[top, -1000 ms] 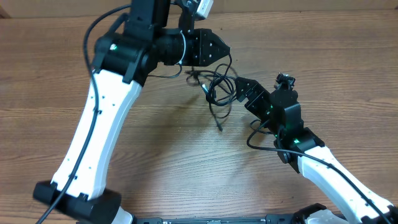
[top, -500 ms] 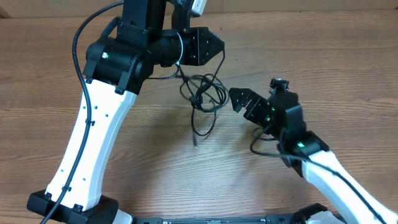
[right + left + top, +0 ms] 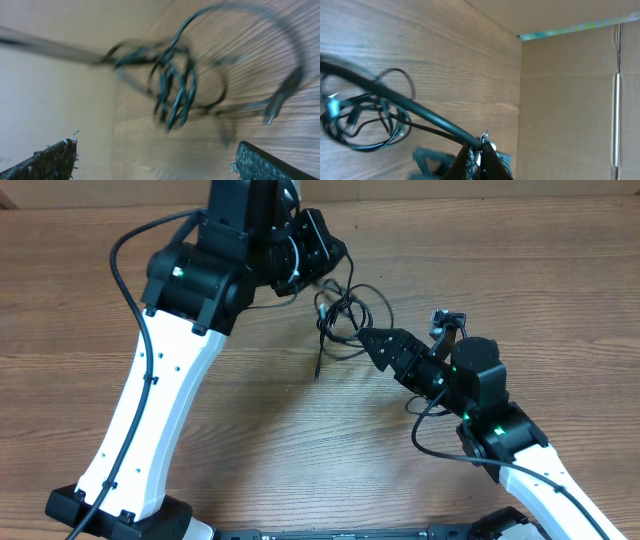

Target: Untangle cables

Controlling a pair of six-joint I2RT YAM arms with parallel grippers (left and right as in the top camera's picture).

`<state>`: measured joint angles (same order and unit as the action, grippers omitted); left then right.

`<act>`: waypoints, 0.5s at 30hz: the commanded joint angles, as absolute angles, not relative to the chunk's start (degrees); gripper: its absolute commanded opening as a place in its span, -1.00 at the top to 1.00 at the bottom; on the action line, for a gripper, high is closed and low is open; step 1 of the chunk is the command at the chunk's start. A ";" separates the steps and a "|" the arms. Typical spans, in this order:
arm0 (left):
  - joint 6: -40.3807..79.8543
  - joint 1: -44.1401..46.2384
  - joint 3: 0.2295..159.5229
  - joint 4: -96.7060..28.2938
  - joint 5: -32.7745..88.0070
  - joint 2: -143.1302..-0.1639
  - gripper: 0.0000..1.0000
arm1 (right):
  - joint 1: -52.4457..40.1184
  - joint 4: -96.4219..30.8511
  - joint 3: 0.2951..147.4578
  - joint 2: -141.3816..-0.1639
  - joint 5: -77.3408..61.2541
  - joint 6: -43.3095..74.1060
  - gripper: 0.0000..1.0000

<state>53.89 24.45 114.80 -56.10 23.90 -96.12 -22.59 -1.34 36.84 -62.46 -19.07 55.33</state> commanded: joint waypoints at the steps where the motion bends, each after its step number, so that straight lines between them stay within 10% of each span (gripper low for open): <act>1: 58.08 25.87 116.16 -55.35 24.05 -94.37 0.92 | -22.94 -0.05 36.56 -66.83 -15.46 55.99 -1.00; 15: 50.94 26.46 116.16 -44.23 29.45 -88.86 0.92 | -24.38 -12.95 36.56 -80.36 1.93 56.62 -0.99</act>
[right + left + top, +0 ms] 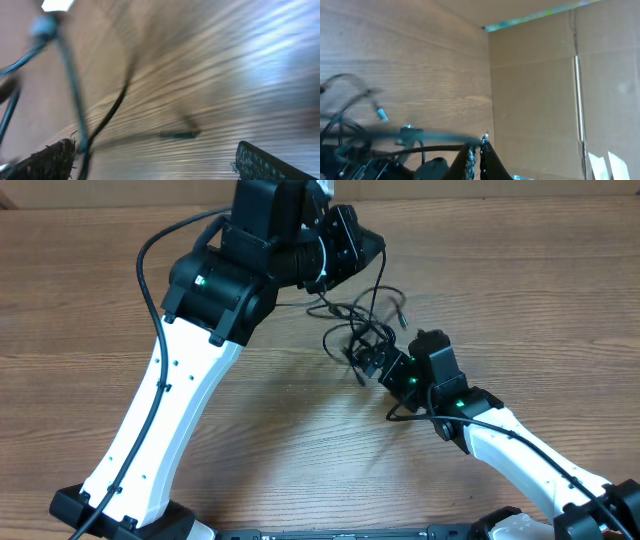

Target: Untangle cables

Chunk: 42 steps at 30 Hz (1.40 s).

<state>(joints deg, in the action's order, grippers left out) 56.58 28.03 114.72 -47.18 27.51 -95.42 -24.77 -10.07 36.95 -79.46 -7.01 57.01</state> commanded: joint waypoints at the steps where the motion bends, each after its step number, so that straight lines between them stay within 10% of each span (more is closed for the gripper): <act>1: 49.76 25.80 116.16 -43.94 29.43 -87.81 0.91 | -23.97 -13.87 36.56 -80.36 3.03 56.62 -0.99; 15: 40.01 17.61 116.14 -50.04 20.27 -83.85 0.80 | -20.86 -16.97 39.79 -76.36 -3.14 47.59 -1.00; 22: 40.01 17.65 116.14 -55.18 18.44 -88.97 0.19 | -20.86 -18.46 42.96 -70.26 -9.93 41.65 -1.00; 42: 36.86 18.17 116.11 -63.59 21.06 -99.59 0.00 | -20.86 -42.19 42.94 -72.69 10.07 38.98 -0.99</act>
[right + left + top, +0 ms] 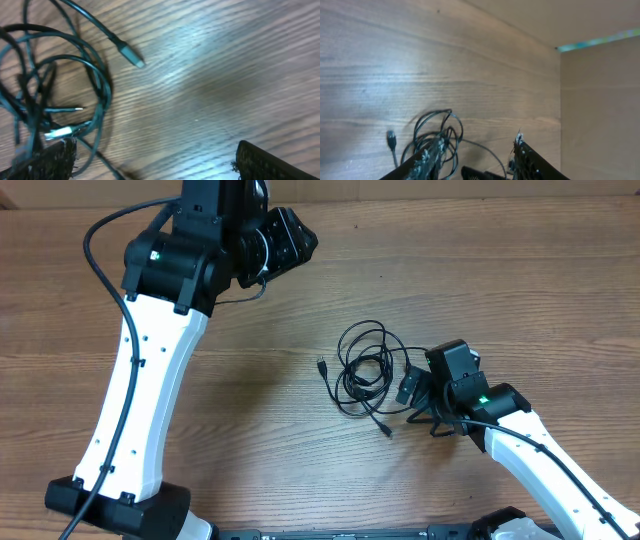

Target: Untangle cables

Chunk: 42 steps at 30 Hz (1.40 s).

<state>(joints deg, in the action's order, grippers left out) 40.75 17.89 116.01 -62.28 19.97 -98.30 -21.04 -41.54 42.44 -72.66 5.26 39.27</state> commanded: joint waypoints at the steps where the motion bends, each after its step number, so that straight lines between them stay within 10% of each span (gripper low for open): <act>1: 35.97 18.48 116.11 -63.96 21.04 -99.77 -0.01 | -20.86 -42.35 42.94 -72.69 10.90 39.16 -1.00; 17: 15.62 28.32 116.07 -73.47 19.09 -107.18 -0.51 | -16.95 -42.22 42.94 -72.69 12.60 41.01 -1.00; 42: 48.53 30.48 115.98 -47.13 46.54 -129.47 -0.99 | -11.81 -45.36 42.87 -72.69 12.10 49.78 -1.00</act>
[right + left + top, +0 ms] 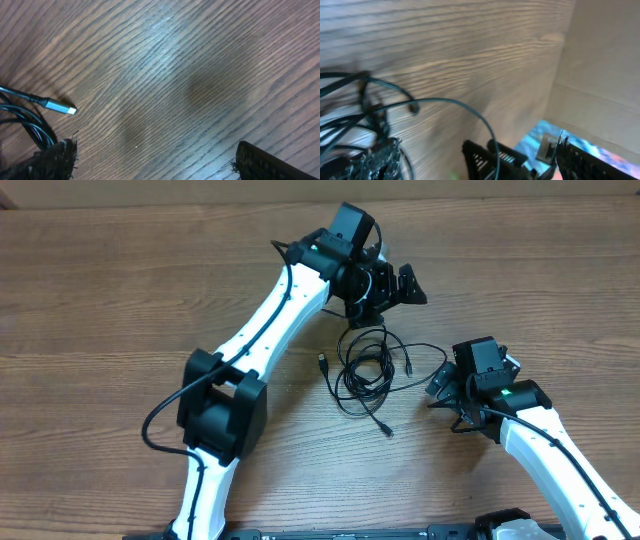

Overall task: Untangle cables
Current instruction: 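Lower the left gripper back onto the cable bundle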

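A tangle of thin black cables lies on the wooden table, with plug ends sticking out to the left and at the bottom. My left gripper hovers open just behind the tangle; its wrist view shows cable loops below it. My right gripper stands open just right of the tangle, holding nothing. In the right wrist view a silver-tipped plug lies on the wood at the left.
Cardboard walls rise behind the table's far edge. The left arm stretches diagonally across the middle of the table. Bare wood lies to the left and right of the tangle.
My left arm has swung from the far left of the table to just behind the tangle, still open. The right gripper has backed off a little to the right. The tangle lies where it was.
First my left gripper was shut on a cable, holding the tangle up off the table, with the right gripper open beside it. Then the right gripper was in among the cables. Later the tangle lay loose on the table with both grippers open, as now.
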Controlling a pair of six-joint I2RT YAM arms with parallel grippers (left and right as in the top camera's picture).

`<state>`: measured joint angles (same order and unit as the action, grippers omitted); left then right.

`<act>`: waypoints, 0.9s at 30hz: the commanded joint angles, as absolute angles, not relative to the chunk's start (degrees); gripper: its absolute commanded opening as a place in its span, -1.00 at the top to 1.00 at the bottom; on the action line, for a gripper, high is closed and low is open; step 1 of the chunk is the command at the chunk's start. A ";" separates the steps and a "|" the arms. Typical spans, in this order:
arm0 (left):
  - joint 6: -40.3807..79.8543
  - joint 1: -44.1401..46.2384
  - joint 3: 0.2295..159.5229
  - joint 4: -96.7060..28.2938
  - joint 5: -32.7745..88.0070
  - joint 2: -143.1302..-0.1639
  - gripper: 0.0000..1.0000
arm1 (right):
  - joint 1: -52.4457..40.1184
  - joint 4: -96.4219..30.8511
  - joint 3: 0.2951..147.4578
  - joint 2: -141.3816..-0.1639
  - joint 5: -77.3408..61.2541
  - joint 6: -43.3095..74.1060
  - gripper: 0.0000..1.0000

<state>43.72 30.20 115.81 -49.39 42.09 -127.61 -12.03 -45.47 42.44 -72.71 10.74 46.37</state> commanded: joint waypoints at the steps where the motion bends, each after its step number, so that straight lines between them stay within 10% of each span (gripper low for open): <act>1: 49.82 30.55 115.98 -46.06 46.59 -129.78 -1.00 | -11.81 -45.12 42.87 -72.69 12.01 49.78 -1.00; 15: 45.98 37.41 115.98 -40.45 28.77 -130.02 -0.82 | -11.81 -44.69 42.87 -72.66 9.80 49.67 -1.00; 27: -5.93 37.41 115.98 -40.95 -2.96 -130.02 -1.00 | -11.81 -47.00 42.87 -72.66 9.82 49.06 -1.00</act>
<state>13.04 38.41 115.79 -40.75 8.08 -129.36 -12.03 -47.20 42.44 -72.71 9.82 49.23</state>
